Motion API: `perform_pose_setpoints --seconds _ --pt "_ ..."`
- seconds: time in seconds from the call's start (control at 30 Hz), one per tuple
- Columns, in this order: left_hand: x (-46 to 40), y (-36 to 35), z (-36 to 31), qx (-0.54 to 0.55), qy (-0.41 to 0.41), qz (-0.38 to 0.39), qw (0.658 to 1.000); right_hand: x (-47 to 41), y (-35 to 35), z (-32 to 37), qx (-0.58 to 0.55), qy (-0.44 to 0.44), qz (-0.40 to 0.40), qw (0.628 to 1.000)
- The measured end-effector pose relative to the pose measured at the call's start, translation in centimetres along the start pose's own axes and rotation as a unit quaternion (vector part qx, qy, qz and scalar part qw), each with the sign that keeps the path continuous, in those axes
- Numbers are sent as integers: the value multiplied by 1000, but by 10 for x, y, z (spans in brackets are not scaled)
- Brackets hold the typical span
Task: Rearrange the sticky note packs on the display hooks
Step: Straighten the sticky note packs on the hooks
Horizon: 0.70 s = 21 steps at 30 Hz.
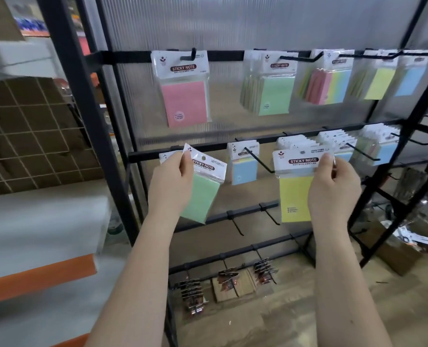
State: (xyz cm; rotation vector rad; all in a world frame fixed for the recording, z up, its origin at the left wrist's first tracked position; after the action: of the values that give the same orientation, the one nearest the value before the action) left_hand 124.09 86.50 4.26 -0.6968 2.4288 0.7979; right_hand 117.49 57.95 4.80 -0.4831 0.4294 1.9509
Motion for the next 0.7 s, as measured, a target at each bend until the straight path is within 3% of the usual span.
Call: perform_pose_setpoints --seconds 0.27,0.5,0.7 --pt "-10 -30 -52 64 -73 -35 995 -41 4 -14 -19 4 -7 1000" --pt "-14 -61 -100 95 -109 -129 981 -105 0 -43 -51 5 24 998" --pt "-7 -94 -154 116 -108 -218 963 -171 -10 -53 -44 63 80 994"
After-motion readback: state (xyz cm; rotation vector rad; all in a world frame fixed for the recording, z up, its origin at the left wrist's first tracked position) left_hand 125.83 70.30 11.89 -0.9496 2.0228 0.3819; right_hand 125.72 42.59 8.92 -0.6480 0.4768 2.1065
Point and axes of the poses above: each hand's wrist, its own x-axis away from the middle knuckle, its own y-axis out of the back of the hand, z = x × y, the point moved 7 cm from there along -x, towards the middle knuckle, and after that the axes turned 10 degrees about -z, right-handed, at the moved point
